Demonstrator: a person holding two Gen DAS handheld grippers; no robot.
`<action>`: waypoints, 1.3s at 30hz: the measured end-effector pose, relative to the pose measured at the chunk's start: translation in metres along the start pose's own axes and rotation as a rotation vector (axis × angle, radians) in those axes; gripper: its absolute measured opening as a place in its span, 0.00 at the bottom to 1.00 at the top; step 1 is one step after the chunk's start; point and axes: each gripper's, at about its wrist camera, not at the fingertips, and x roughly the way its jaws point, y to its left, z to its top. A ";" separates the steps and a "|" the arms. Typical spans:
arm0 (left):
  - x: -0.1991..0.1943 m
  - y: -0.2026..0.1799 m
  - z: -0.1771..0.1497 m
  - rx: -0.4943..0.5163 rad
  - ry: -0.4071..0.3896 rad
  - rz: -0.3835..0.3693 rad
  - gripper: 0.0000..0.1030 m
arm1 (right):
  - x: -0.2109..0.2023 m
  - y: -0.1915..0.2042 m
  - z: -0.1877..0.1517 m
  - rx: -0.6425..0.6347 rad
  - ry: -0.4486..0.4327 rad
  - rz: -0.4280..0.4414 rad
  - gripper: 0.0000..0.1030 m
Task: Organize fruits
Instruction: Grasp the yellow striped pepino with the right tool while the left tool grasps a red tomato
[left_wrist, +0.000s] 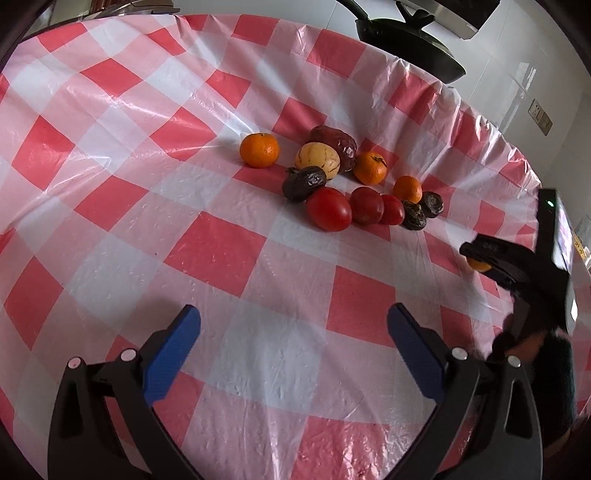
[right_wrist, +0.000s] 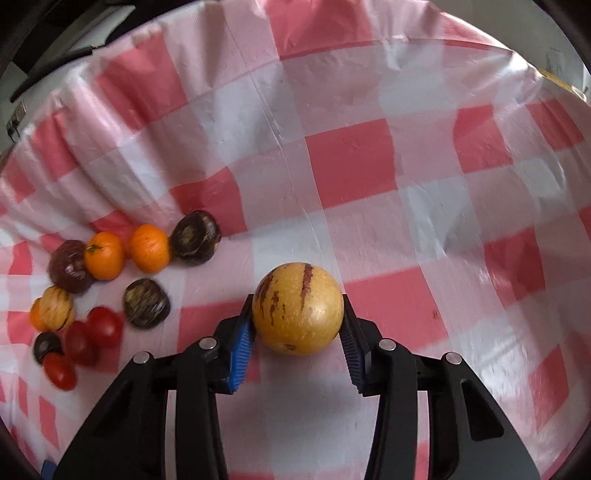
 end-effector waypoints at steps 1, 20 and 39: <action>0.000 0.000 0.000 -0.001 0.000 -0.002 0.98 | -0.005 0.000 -0.006 0.012 0.001 0.023 0.42; 0.029 -0.027 0.027 0.120 0.007 0.098 0.95 | -0.024 -0.040 -0.023 0.281 -0.066 0.186 0.42; 0.070 -0.040 0.059 0.154 0.029 0.101 0.38 | -0.030 -0.042 -0.022 0.228 -0.087 0.177 0.42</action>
